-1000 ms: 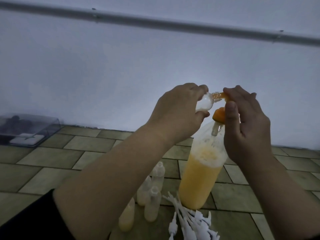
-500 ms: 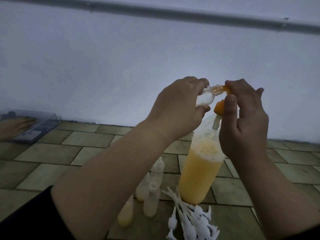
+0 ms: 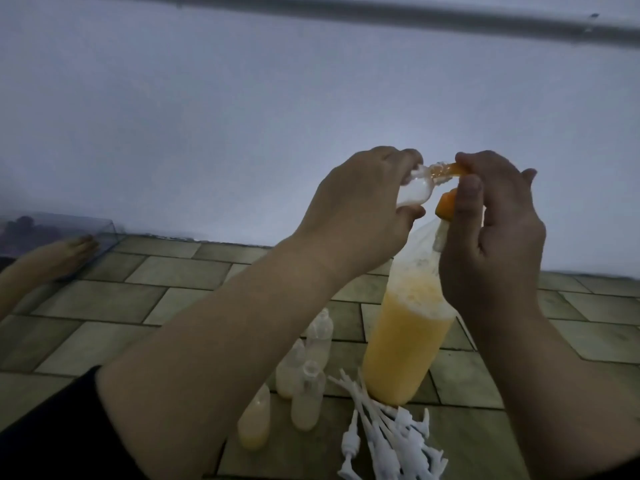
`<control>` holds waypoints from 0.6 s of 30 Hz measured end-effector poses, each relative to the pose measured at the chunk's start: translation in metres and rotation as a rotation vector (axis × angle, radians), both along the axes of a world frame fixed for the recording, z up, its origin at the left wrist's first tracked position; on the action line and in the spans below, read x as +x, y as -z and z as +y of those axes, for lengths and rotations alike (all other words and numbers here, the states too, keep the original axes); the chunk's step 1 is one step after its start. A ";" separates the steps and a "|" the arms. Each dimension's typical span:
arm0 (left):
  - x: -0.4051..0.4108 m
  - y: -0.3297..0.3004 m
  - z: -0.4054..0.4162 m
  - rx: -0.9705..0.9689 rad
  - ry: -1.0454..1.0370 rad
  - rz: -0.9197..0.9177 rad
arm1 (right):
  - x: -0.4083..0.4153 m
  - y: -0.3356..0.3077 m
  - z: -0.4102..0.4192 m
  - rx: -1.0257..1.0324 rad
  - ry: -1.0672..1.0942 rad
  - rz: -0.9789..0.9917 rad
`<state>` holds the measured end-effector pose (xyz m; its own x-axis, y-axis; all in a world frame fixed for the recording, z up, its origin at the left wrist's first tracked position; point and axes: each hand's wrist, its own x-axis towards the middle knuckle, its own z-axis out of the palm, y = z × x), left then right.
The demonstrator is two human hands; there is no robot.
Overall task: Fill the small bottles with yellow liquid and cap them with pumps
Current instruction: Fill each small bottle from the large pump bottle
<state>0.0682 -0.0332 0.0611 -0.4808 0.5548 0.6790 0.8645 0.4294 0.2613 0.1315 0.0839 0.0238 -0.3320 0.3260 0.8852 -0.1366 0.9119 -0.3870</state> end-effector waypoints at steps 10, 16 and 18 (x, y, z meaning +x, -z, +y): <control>-0.001 -0.013 -0.003 -0.003 -0.009 0.002 | 0.004 -0.014 0.003 0.062 0.016 0.003; 0.002 0.005 0.000 0.000 0.002 -0.034 | -0.003 0.006 0.005 0.034 0.007 0.028; -0.001 0.003 -0.002 -0.016 -0.004 -0.019 | -0.001 -0.001 0.004 0.016 -0.019 0.000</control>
<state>0.0677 -0.0355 0.0586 -0.4959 0.5630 0.6611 0.8576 0.4372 0.2708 0.1301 0.0877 0.0244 -0.3377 0.3054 0.8903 -0.1539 0.9153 -0.3723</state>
